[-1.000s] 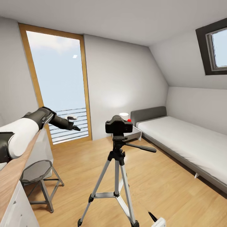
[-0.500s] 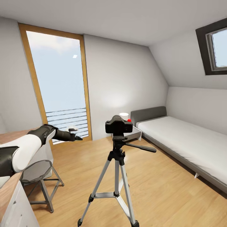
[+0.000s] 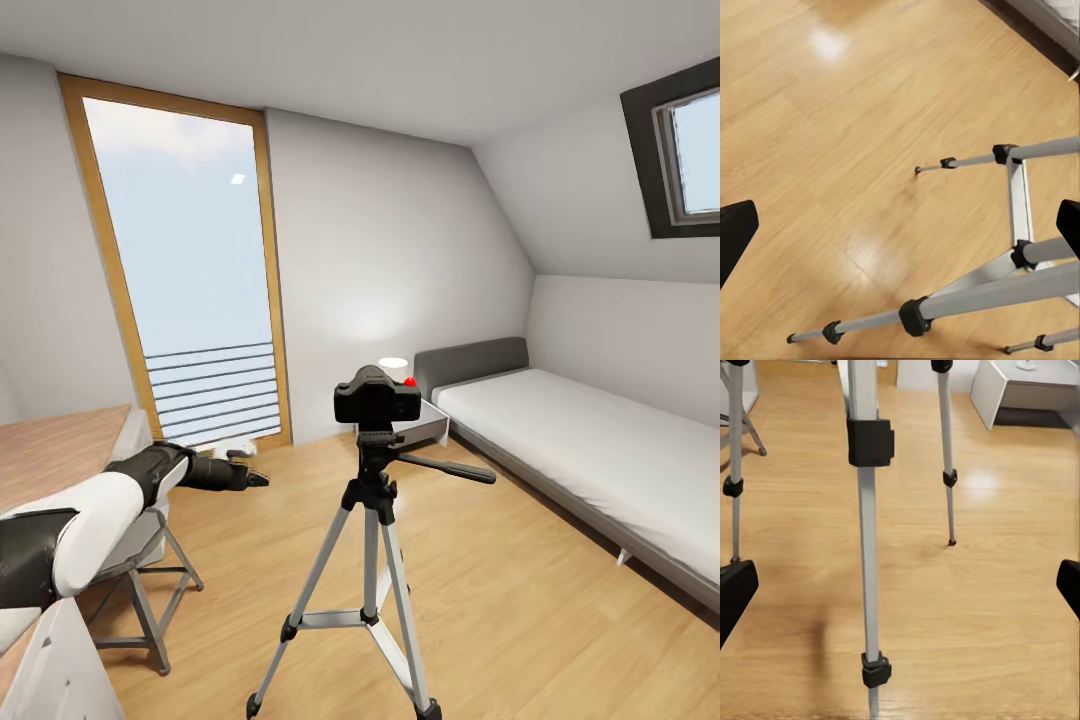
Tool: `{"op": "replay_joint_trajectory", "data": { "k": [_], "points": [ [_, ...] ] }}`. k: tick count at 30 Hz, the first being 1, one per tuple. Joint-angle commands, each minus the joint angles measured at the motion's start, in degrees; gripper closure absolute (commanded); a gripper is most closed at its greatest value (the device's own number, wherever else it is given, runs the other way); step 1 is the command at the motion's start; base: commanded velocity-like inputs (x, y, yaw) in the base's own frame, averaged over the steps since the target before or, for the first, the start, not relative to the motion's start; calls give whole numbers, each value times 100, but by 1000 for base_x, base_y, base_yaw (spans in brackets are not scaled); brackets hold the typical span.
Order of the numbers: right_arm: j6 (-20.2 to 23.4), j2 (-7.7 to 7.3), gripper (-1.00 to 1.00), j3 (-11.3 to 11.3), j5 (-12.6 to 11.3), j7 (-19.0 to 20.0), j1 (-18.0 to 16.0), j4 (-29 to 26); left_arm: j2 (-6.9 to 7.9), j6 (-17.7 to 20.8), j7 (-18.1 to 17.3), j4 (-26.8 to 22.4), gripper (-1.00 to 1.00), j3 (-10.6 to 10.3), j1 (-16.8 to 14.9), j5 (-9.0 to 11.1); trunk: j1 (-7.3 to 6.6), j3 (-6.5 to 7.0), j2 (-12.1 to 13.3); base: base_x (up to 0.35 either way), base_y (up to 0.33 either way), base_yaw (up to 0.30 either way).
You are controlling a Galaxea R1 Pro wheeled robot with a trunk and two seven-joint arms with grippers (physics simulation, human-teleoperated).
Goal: Attach the digital camera to the camera tripod in the bedroom.
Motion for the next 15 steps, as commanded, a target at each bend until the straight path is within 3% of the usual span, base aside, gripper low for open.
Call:
{"op": "replay_joint_trajectory", "data": {
  "k": [1,6,15],
  "points": [
    [-80,-6,-100,18,-63,42,4,110,-9,-12,62,-10,-100,36,70,-29,2,0,-4,0,0,0],
    [-400,-9,-100,9,-85,35,9,840,-58,-263,664,-10,-100,41,628,-17,2,0,-4,0,0,0],
    [-456,-10,-100,-28,-89,24,10,1216,-73,-610,844,-9,-100,71,1193,-12,2,0,-4,0,0,0]
  ]
}}
